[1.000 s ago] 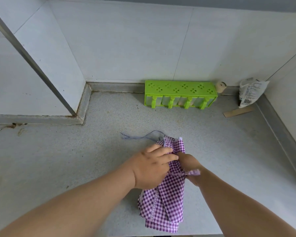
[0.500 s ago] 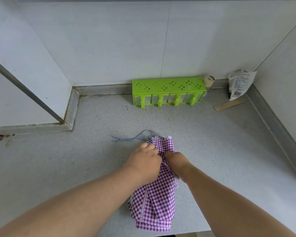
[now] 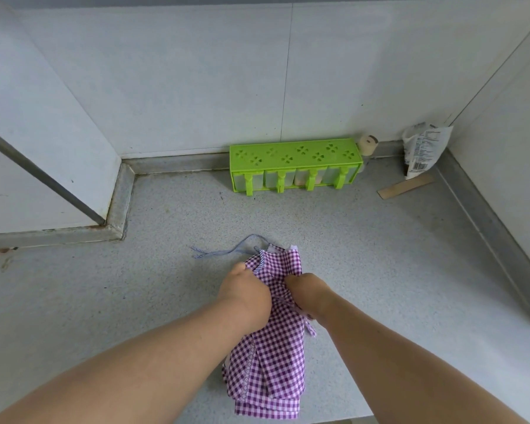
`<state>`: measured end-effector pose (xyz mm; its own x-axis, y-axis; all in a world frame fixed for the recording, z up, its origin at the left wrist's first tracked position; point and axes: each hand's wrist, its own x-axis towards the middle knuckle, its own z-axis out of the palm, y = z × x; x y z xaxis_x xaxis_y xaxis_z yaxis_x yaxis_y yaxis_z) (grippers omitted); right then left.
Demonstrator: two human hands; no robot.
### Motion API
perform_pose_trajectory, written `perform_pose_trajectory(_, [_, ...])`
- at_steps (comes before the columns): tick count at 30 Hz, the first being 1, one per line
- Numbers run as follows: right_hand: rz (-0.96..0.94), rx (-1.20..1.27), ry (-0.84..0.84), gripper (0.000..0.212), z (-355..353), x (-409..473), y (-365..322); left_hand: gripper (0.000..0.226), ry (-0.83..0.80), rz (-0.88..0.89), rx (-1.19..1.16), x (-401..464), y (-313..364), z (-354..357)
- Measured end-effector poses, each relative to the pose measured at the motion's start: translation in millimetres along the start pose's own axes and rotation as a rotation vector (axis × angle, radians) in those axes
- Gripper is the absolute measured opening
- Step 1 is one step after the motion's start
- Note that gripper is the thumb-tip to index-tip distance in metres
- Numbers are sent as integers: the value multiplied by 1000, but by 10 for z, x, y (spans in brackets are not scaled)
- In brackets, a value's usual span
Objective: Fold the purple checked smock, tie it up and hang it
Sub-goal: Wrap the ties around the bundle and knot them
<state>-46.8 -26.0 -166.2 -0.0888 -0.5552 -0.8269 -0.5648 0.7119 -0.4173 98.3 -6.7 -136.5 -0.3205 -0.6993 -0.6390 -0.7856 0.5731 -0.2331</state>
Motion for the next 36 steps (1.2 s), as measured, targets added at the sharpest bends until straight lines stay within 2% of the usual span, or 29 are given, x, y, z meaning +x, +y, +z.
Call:
perform_pose_trajectory(4, [-97, -90, -1, 40, 14, 28, 46, 31, 279, 102, -99, -65, -10, -41])
perform_pose_trajectory(6, [-110, -180, 7, 33, 37, 2, 19, 32, 318, 196, -214, -101, 13, -41])
perform_pose_trajectory(9, [-82, -296, -32, 31, -11, -45, -60, 34, 270, 306, -296, -121, 34, -42])
perform_pose_trajectory(11, [-93, -223, -23, 29, -18, -16, -42, 33, 228, 303, -271, -102, 12, -29])
perform_pose_trajectory(15, [6, -162, -94, 51, -39, -78, -87, 31, 130, 210, -245, -65, -5, 30])
perform_pose_trajectory(19, [-31, -210, -163, 54, -93, -183, -145, 35, 109, 102, -364, 2, 62, 56])
perform_pose_trajectory(22, [24, -210, -191, 53, -188, -61, -71, 34, 115, 45, -446, 76, 95, 73])
perform_pose_trajectory(24, [20, -281, -180, 40, -251, -34, 32, 32, 97, 10, -466, 122, 127, 99])
perform_pose_trajectory(26, [-117, -387, -166, 30, -293, -6, 134, 38, 49, -20, -474, 148, 155, 115])
perform_pose_trajectory(30, [-295, -623, -54, 27, -257, -45, 198, 61, -60, -58, -515, 198, 206, 55])
perform_pose_trajectory(33, [-319, -787, 29, 23, -222, 9, 220, 70, -80, -89, -525, 228, 236, 9])
perform_pose_trajectory(36, [-292, -851, 58, 22, -235, 49, 234, 69, -80, -110, -465, 266, 257, 13])
